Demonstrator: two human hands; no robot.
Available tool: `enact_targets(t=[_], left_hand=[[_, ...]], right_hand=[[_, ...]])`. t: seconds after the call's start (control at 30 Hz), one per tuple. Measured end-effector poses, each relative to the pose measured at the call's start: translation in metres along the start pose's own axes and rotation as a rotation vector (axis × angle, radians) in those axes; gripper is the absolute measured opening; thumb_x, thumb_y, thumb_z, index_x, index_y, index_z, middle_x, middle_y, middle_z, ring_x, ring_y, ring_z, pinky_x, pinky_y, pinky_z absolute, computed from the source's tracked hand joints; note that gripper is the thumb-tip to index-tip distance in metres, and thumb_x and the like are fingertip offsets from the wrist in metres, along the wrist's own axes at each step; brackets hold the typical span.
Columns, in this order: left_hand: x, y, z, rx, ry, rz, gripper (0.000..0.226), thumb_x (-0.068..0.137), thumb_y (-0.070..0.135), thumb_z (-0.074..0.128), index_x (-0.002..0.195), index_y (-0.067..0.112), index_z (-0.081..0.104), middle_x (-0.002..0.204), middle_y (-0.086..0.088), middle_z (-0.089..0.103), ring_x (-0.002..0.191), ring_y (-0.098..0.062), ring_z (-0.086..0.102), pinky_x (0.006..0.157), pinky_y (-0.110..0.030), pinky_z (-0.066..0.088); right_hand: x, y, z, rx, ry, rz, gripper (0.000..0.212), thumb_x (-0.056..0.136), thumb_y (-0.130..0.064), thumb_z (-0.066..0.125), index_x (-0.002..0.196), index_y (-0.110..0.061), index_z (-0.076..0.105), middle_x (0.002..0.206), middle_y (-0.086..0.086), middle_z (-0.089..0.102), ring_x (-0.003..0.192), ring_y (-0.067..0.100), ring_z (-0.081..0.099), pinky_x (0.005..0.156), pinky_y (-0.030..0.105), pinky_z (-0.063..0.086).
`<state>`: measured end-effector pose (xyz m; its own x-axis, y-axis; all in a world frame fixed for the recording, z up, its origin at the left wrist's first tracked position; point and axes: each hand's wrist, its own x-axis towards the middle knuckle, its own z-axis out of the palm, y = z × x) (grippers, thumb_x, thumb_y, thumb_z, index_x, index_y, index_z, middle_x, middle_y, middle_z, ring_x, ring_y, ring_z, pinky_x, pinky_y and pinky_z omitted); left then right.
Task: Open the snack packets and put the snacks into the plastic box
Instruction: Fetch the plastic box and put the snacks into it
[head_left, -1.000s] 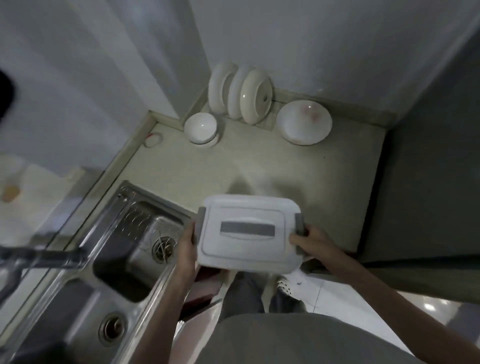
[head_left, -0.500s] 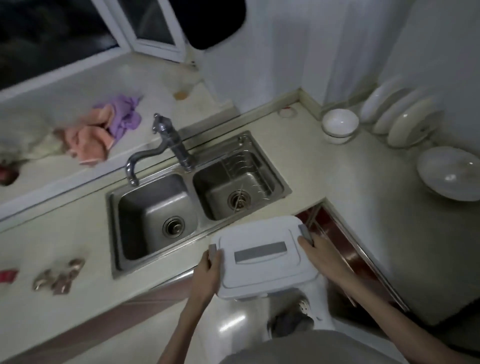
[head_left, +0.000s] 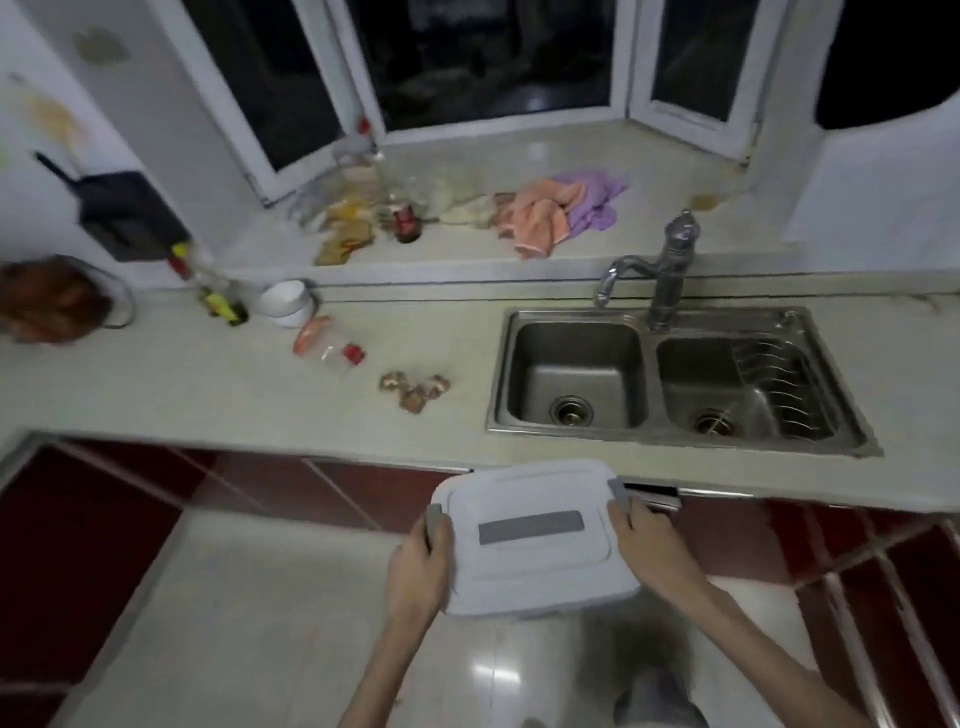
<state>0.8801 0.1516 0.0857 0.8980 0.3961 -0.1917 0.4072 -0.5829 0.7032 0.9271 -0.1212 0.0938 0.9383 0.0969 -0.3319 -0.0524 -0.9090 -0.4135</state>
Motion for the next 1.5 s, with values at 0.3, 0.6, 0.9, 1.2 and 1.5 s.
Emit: enact_targets(t=[0.3,0.6,0.9,1.2,1.5], left_hand=[[-0.045,-0.132,-0.115,-0.190,0.347,-0.275,0.035,0.099,0.046,0.034,0.088,0.021,0.056,0.077,-0.001,0.066,0.075,-0.025,0.060,0.067,-0.035,0.046],[-0.006,-0.202,-0.195,-0.299,0.498,-0.411,0.048,0.095,0.062,0.029,0.095,0.024,0.059,0.077,0.009,0.067,0.070,-0.001,0.060,0.060,-0.026,0.044],[0.123,-0.238,-0.294,-0.181,0.475,-0.390,0.054,0.097,0.060,0.026,0.096,0.017,0.057,0.080,0.002,0.065,0.072,-0.015,0.060,0.065,-0.032,0.046],[0.246,-0.269,-0.337,-0.179,0.314,-0.295,0.050,0.096,0.061,0.028,0.098,0.022,0.059,0.084,0.005,0.066,0.079,-0.015,0.061,0.067,-0.031,0.044],[0.385,-0.296,-0.378,-0.368,0.007,-0.263,0.037,0.101,0.047,0.034,0.098,0.029,0.066,0.095,-0.001,0.069,0.084,-0.014,0.062,0.082,-0.042,0.052]], right_hand=[[0.001,-0.182,0.056,0.159,-0.107,-0.289,0.046,0.098,-0.043,0.032,0.124,-0.009,0.049,0.091,0.005,0.054,0.094,0.033,0.061,0.076,0.039,0.045],[0.054,-0.322,0.111,0.057,-0.090,-0.584,0.032,0.095,-0.018,0.047,0.122,-0.004,0.058,0.088,0.005,0.055,0.078,0.037,0.064,0.067,0.029,0.048],[0.140,-0.432,0.152,-0.037,0.001,-0.651,0.037,0.073,0.003,0.055,0.109,0.007,0.059,0.075,0.020,0.064,0.045,0.023,0.055,0.041,0.025,0.046],[0.208,-0.495,0.169,0.262,-0.129,-0.304,0.043,0.100,-0.039,0.026,0.109,-0.006,0.051,0.094,0.019,0.060,0.089,0.034,0.059,0.074,0.037,0.042],[0.247,-0.552,0.192,0.350,-0.003,-0.027,0.045,0.102,-0.034,0.025,0.101,-0.003,0.057,0.098,0.023,0.064,0.088,0.035,0.060,0.072,0.034,0.039]])
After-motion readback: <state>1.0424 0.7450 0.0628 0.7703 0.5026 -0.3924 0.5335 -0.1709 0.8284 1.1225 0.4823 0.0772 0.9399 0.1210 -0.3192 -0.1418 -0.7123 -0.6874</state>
